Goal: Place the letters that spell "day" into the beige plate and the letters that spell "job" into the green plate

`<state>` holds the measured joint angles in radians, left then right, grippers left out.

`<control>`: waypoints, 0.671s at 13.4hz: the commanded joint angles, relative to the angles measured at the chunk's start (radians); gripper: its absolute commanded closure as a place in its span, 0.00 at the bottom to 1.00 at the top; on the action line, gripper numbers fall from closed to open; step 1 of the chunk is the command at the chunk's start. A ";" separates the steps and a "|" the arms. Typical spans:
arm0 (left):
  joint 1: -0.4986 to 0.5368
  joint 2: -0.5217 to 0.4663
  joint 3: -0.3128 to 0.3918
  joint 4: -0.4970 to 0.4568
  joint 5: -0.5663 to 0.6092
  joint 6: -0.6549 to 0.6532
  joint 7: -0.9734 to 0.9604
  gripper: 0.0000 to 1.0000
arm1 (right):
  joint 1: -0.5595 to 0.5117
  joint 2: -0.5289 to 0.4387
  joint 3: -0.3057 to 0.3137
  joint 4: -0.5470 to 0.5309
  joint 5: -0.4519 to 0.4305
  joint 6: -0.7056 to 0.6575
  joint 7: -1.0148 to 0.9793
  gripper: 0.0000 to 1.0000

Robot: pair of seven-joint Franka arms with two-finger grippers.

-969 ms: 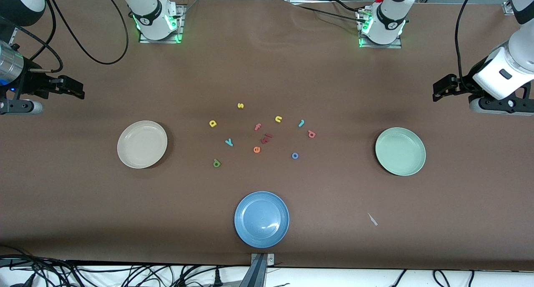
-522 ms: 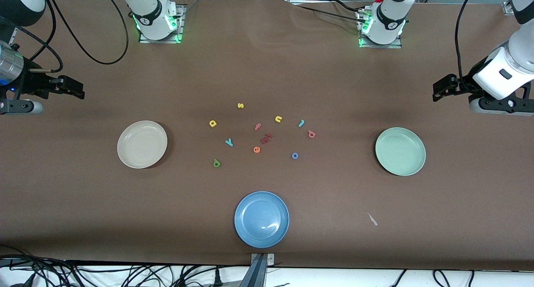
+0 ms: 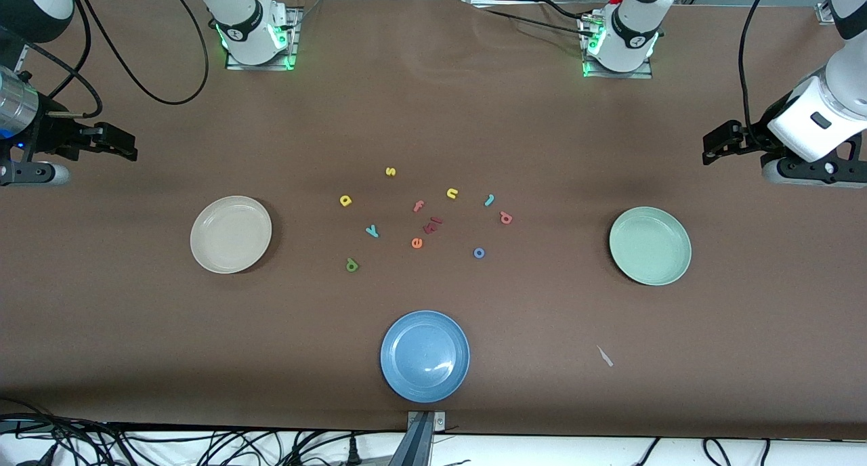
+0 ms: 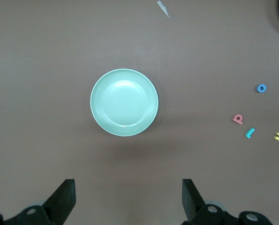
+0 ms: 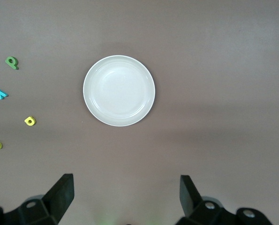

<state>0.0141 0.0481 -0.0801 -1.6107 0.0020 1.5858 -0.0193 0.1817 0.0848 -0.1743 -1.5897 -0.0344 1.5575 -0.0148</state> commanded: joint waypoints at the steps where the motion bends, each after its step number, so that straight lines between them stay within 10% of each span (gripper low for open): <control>1: -0.002 0.010 0.000 0.023 -0.013 -0.013 0.002 0.00 | -0.010 -0.004 0.009 -0.001 -0.001 -0.004 -0.016 0.00; 9: -0.132 0.186 -0.004 0.069 -0.013 0.022 -0.008 0.00 | -0.011 -0.004 0.009 -0.001 -0.001 -0.005 -0.016 0.00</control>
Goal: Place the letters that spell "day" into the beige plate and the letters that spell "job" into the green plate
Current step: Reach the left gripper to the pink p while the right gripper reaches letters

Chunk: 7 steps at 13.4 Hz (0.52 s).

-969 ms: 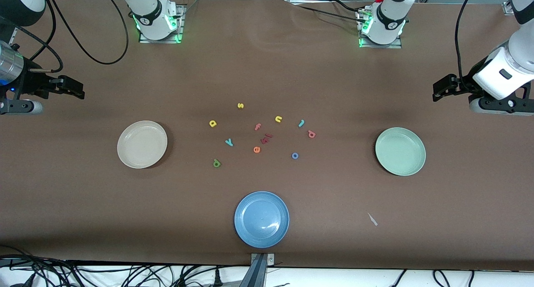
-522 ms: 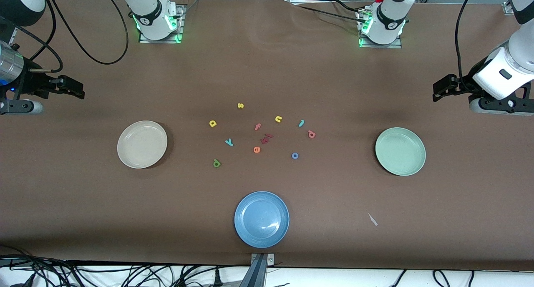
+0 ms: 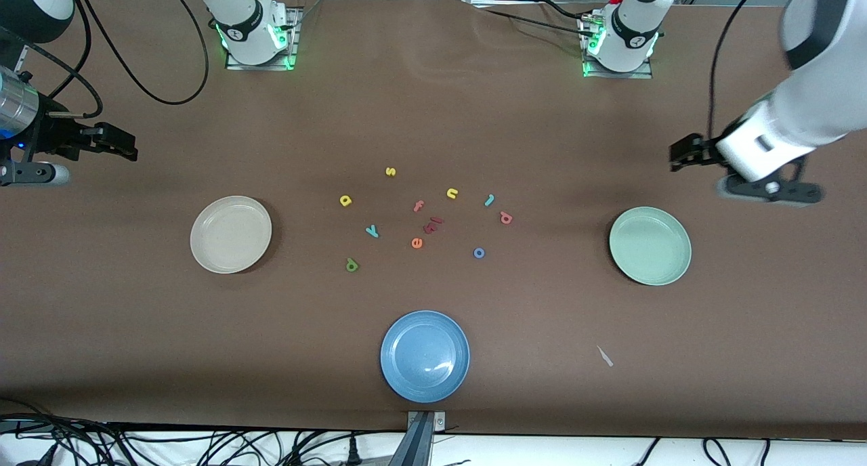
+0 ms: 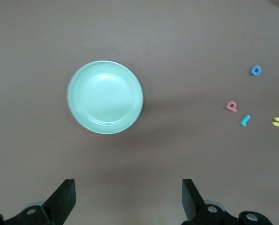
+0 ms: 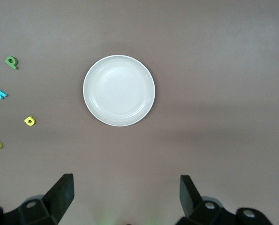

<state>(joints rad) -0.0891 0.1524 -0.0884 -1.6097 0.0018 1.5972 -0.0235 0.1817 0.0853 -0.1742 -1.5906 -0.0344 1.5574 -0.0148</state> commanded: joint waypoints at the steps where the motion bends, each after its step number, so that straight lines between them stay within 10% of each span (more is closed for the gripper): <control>1: -0.035 0.129 -0.005 0.086 -0.014 0.029 -0.004 0.00 | -0.010 -0.004 0.009 0.000 -0.001 -0.004 -0.016 0.00; 7: -0.152 0.295 -0.022 0.103 -0.019 0.210 -0.068 0.00 | -0.010 -0.004 0.009 0.000 0.005 -0.008 -0.004 0.00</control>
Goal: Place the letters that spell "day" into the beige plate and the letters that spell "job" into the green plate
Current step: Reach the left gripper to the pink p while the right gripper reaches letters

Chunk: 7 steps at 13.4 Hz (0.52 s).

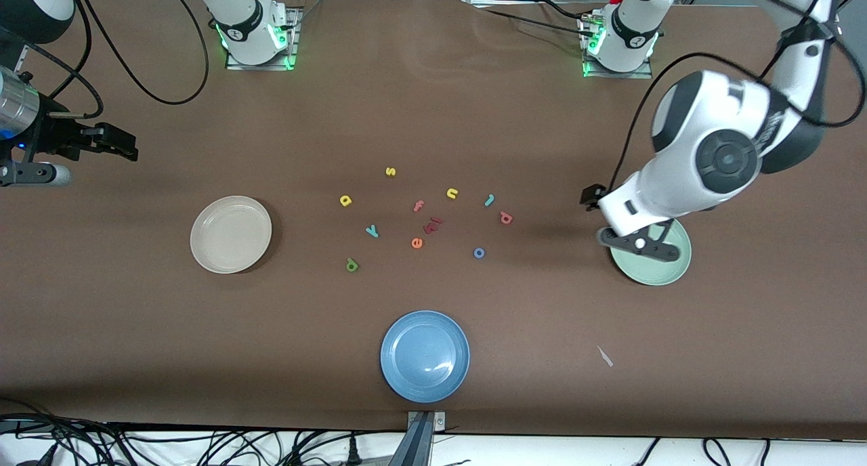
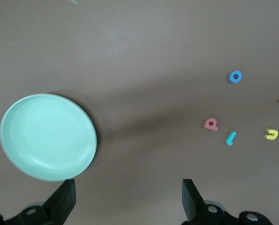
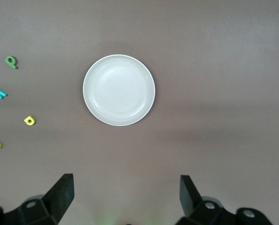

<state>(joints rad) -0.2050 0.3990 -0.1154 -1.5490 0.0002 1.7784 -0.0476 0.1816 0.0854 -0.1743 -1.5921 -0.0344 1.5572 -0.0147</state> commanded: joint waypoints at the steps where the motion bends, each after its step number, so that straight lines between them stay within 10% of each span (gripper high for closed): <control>1: -0.063 0.075 0.005 0.043 -0.017 0.064 -0.092 0.00 | -0.010 -0.004 0.009 0.001 0.007 -0.008 -0.004 0.00; 7: -0.189 0.214 0.005 0.037 -0.046 0.256 -0.307 0.00 | 0.059 0.085 0.018 0.004 0.011 -0.031 -0.011 0.00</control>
<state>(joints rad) -0.3501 0.5641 -0.1215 -1.5430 -0.0269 2.0116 -0.3164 0.2090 0.1342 -0.1576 -1.5985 -0.0337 1.5435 -0.0170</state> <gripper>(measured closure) 0.000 0.000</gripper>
